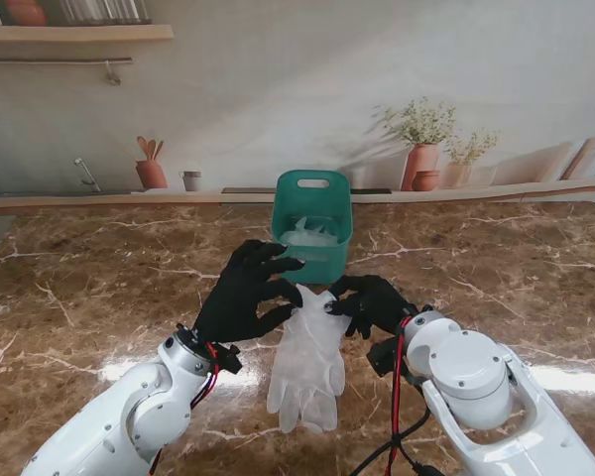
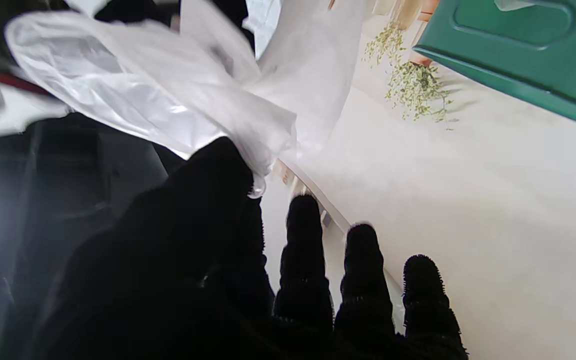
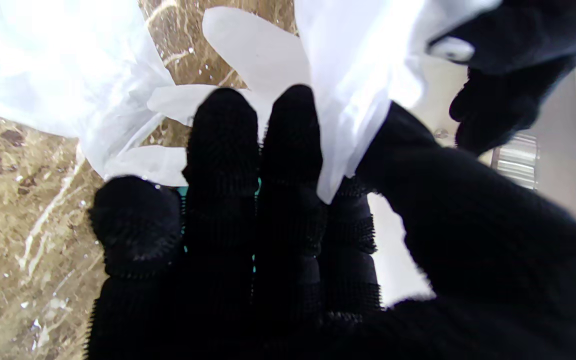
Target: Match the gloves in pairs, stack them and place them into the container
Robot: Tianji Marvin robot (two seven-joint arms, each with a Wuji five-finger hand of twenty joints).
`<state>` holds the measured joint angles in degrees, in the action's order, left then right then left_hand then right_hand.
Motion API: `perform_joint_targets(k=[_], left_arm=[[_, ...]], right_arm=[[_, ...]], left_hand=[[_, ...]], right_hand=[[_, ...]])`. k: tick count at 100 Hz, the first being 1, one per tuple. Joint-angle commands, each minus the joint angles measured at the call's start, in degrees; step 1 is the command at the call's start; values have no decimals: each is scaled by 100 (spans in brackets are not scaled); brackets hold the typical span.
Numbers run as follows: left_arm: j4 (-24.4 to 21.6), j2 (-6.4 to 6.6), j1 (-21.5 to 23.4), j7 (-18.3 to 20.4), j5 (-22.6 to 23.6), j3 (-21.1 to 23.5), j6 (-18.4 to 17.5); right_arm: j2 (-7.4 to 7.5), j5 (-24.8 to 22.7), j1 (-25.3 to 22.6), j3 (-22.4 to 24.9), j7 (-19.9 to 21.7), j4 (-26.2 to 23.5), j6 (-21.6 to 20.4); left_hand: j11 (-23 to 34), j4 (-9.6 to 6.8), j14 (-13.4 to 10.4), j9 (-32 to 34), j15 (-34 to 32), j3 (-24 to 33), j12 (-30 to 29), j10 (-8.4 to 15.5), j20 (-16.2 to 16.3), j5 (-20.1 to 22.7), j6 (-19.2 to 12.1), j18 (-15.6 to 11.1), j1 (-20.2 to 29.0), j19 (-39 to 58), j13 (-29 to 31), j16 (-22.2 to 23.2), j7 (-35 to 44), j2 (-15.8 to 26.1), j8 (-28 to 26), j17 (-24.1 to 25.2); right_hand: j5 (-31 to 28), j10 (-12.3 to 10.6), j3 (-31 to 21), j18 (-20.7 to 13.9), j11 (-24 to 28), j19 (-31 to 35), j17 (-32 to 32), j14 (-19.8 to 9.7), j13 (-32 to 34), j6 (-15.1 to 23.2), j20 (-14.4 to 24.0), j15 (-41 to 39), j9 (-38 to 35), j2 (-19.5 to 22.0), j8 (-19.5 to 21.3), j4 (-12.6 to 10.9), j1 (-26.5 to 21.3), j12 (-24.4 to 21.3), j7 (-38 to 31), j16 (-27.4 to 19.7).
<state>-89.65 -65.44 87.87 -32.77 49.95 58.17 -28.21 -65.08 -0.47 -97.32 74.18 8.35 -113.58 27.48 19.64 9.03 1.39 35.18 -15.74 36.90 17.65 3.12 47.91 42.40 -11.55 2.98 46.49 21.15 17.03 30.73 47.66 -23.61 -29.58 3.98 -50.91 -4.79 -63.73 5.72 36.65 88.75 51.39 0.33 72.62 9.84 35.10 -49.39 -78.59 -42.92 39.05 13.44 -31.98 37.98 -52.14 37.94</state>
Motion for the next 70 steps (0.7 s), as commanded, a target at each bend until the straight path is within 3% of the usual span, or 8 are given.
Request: perform_joint_targets(k=[1,8,18,21,30,36,54,70], left_arm=[[-41,-161,90,68,-328,1,-52],[-67,-224,121,199,-651,-6,-68],[-132,-252,134,383,-930,-8,-12],[-168,-257,145,491,-1053,-7,13],[-272,-258,166,814,-1401,0,134],[-318,-249,170,1004,-1587,6,208],[-395,-236,161,1340,-1962,-10,421],[-469,-223,169,1502,-2123,-8,524]], right_arm=[[34,96,-97,3,183,98,85],[44,176,-141,20,244,132,86],[68,163,-245,62,313,149,43],[83,136,-286,88,351,150,6],[127,-42,-413,174,446,140,-100],[158,-277,-503,231,484,127,-187],[148,-786,-791,404,268,54,-373],[125,-879,-978,568,119,2,-709]], left_hand=[[196,322,-72,863,-161,147,196,-98,65,160,71,63,-26,611,652,75,591,54,-494,-18],[258,353,-24,1532,-315,171,374,-180,-124,195,88,128,-21,1196,1191,163,465,82,-775,-37],[327,363,143,2537,-659,111,743,-301,-100,155,-15,237,-48,2015,2030,381,338,148,-1051,-52],[350,373,201,2774,-741,50,740,-314,-258,102,0,259,-21,2239,2232,481,266,211,-1220,-47],[467,384,405,3225,-979,-1,643,-363,-249,22,127,296,13,2534,2549,645,267,269,-1355,-114],[508,389,424,3375,-1084,-76,626,-379,-226,-65,193,301,67,2662,2646,726,290,331,-1436,-134],[600,349,521,3608,-1217,-278,616,-368,-212,-147,243,363,154,2884,2836,844,311,422,-1564,-230],[626,351,545,3660,-1275,-318,614,-366,-200,-209,259,385,175,2941,2889,882,350,457,-1626,-235]], right_hand=[[217,-18,149,-126,22,103,-201,60,-147,-56,-79,110,26,253,-200,-36,116,123,15,-20],[375,33,288,-144,-61,-18,-508,99,-435,-122,-61,207,245,362,-321,-57,254,150,70,2],[656,112,474,-159,-211,-249,-942,143,-892,-196,-65,355,639,539,-442,-114,479,105,235,-25],[699,133,535,-166,-294,-418,-1130,154,-1091,-281,12,464,833,646,-433,-200,596,18,570,-55],[726,195,620,-195,-503,-868,-1665,159,-1658,-497,156,793,1397,1004,-110,-543,995,-192,1800,-170],[834,232,677,-224,-726,-1222,-2061,153,-2091,-592,216,1087,1880,1204,153,-909,1217,-287,2523,-269],[1174,416,879,-309,-1407,-1967,-2910,140,-3101,-690,388,1652,3273,1204,-40,-950,1301,-647,2984,-427],[1170,482,891,-308,-1588,-2279,-3133,143,-3368,-657,476,1867,3566,1214,-79,-951,1292,-837,2977,-503]])
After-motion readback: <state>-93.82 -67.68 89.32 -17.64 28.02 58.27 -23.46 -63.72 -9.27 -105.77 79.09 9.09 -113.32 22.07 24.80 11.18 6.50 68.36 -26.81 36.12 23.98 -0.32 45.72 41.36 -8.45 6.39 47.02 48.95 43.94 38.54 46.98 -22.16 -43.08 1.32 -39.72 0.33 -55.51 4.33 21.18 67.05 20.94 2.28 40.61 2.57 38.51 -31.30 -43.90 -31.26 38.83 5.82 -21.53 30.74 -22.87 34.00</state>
